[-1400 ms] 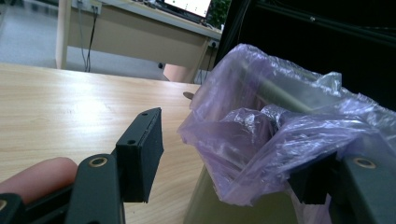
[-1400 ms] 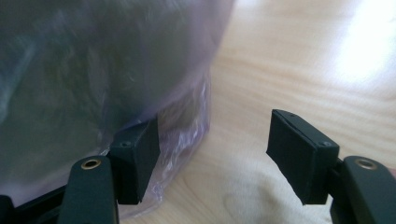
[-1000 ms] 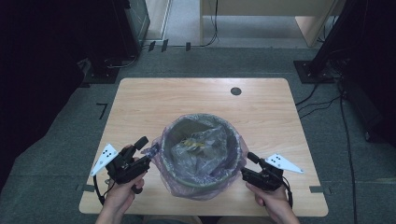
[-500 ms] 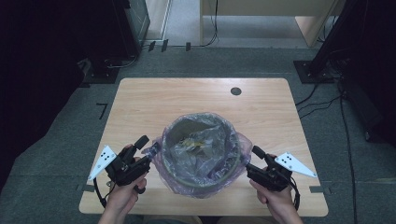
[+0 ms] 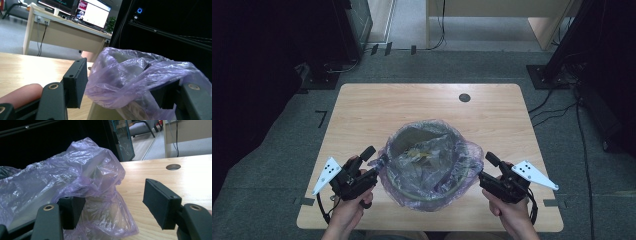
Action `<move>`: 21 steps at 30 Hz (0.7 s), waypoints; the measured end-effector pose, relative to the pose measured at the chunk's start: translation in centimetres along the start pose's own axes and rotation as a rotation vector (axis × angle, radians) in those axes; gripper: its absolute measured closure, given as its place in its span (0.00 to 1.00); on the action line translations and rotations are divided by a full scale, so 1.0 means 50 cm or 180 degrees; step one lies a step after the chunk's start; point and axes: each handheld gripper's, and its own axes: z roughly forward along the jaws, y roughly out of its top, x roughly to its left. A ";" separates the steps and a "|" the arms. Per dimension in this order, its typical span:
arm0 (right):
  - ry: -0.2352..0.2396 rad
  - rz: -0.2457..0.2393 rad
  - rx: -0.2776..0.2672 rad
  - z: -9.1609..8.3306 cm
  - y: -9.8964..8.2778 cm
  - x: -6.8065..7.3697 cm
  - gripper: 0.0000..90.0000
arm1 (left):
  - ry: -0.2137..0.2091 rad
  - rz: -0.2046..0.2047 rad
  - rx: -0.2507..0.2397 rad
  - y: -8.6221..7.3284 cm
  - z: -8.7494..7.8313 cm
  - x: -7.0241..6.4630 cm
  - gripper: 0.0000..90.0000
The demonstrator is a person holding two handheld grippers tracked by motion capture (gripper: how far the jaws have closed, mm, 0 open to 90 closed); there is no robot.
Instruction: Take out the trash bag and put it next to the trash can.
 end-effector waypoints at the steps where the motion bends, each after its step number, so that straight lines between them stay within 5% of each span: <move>1: 0.0000 0.0000 0.0000 0.000 0.000 0.000 0.38 | -0.0010 0.0009 0.0008 -0.002 0.002 -0.002 0.40; 21: -0.0021 0.0106 -0.0149 0.004 0.019 0.014 0.38 | -0.0033 0.0040 -0.0032 0.000 0.010 -0.028 0.40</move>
